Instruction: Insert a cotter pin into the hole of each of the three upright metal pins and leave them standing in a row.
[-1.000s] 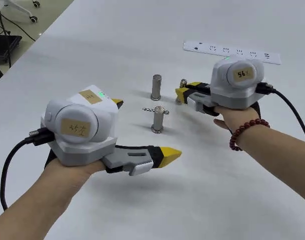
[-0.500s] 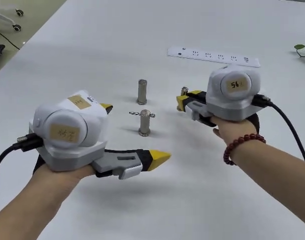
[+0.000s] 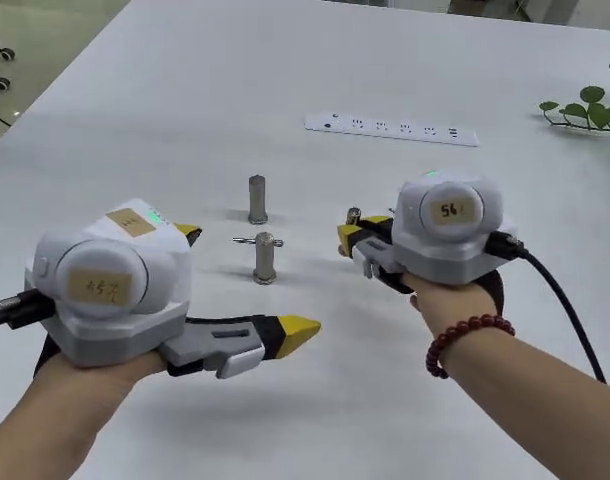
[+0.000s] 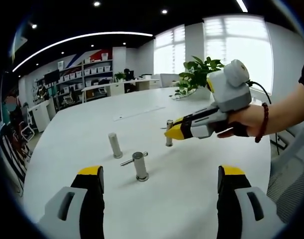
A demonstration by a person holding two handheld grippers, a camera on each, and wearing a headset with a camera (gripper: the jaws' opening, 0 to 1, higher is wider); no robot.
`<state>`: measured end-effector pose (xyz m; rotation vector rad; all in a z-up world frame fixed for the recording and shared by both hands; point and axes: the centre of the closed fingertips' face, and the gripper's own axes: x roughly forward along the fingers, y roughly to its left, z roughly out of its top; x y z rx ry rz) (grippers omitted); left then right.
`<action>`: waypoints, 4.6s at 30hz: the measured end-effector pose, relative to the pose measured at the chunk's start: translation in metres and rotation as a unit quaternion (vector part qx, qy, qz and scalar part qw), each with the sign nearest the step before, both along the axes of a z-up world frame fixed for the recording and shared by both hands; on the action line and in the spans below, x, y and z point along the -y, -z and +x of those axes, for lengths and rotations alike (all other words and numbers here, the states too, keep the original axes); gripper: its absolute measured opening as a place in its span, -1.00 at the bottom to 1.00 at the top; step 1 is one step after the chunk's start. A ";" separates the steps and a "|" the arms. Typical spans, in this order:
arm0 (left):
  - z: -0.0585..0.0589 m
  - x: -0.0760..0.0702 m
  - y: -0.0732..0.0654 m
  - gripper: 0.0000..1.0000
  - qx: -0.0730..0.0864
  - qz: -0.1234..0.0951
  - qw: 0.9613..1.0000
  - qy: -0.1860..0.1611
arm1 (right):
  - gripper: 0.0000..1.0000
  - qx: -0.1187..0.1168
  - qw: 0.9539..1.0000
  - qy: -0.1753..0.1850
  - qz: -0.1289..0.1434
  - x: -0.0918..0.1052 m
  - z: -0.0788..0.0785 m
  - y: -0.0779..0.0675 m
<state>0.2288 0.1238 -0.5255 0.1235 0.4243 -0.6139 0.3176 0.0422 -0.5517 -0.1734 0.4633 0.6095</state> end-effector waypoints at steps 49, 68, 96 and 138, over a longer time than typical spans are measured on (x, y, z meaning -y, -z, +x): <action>-0.017 -0.008 0.005 0.83 -0.012 -0.017 1.000 -0.016 | -0.91 -0.022 0.999 0.031 -0.011 0.001 -0.056 0.031; -0.016 -0.007 0.005 0.84 -0.011 -0.014 1.000 -0.017 | -0.66 -0.044 0.999 0.004 -0.001 0.007 -0.064 0.029; -0.015 -0.005 0.003 0.91 -0.007 -0.016 1.000 -0.023 | -0.54 -0.088 0.994 -0.036 -0.050 0.067 -0.031 0.024; -0.014 -0.015 0.012 0.78 -0.022 0.001 0.999 -0.031 | -0.80 -0.170 0.944 -0.185 -0.216 0.093 0.040 0.046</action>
